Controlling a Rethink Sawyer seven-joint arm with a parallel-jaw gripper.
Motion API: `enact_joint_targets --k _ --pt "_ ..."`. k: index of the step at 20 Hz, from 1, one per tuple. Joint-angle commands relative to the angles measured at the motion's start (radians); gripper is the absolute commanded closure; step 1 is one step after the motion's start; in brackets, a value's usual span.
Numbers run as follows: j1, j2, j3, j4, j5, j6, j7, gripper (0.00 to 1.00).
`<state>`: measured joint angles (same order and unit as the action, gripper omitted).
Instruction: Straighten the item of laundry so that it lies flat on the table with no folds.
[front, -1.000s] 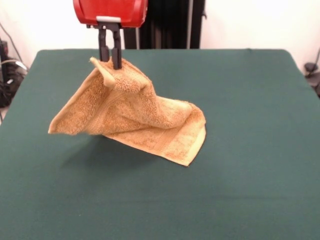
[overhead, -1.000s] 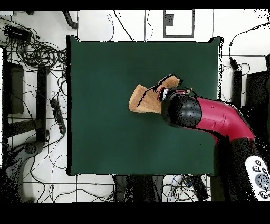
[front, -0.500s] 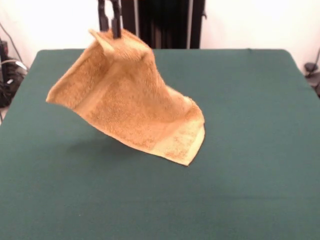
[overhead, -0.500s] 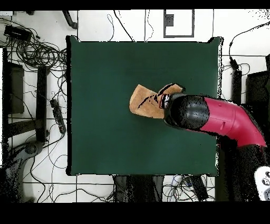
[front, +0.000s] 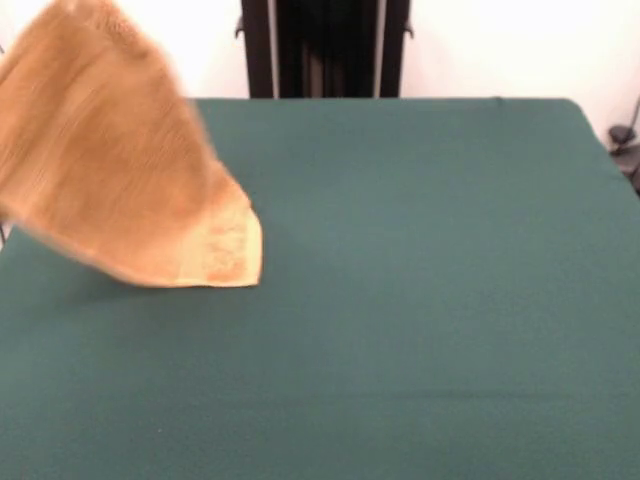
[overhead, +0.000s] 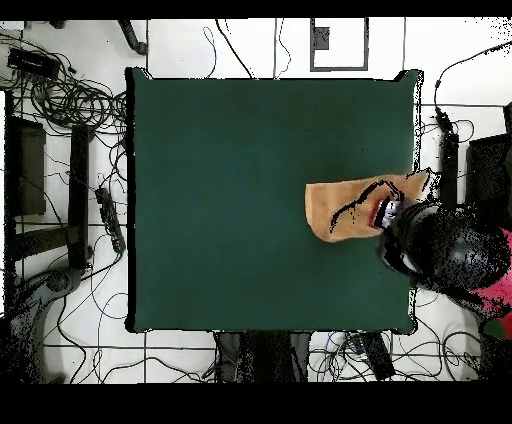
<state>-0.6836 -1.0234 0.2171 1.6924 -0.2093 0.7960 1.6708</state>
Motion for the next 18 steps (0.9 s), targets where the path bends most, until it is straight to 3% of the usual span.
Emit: enact_joint_targets --k 1,11,18 --pt "-0.096 0.015 0.161 0.183 -0.006 -0.040 -0.270 0.00" --pt "-0.132 0.018 0.250 0.205 -0.026 -0.111 -0.209 0.00" --pt "-0.052 0.016 0.230 0.204 -0.056 -0.097 -0.094 0.00"
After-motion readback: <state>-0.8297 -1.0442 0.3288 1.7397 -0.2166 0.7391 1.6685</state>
